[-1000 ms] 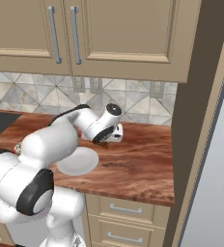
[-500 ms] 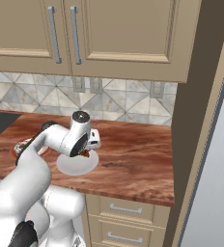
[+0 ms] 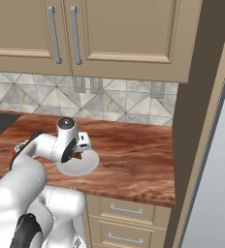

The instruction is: Place the pastries on the plates.

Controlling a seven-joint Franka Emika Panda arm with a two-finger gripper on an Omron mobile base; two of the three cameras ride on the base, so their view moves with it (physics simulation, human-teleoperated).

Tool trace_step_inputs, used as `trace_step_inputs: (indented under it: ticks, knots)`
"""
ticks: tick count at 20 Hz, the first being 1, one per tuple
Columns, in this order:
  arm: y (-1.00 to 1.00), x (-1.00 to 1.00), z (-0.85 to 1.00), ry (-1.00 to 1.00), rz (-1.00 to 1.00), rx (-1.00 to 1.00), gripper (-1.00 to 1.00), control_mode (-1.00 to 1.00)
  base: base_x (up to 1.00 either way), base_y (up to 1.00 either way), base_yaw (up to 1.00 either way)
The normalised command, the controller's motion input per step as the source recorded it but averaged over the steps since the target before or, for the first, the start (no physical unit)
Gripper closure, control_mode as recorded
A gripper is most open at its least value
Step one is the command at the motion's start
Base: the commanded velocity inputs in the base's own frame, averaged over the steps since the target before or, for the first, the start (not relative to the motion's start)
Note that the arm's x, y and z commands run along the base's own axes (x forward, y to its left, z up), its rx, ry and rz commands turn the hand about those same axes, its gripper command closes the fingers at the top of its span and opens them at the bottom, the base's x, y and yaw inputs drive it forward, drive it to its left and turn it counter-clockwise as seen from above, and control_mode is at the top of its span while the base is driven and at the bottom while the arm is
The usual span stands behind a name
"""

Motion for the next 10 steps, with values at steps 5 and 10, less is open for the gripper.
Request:
trace_step_inputs:
  ticks: [5, 10]
  knots:
    - [-0.38, 0.28, 0.00, 0.09, 0.00, 0.00, -1.00, -1.00, 0.00, 0.00, 0.00]
    - [-0.10, 0.01, 0.03, 0.00, -0.03, 0.00, -1.00, -1.00, 0.00, 0.00, 0.00]
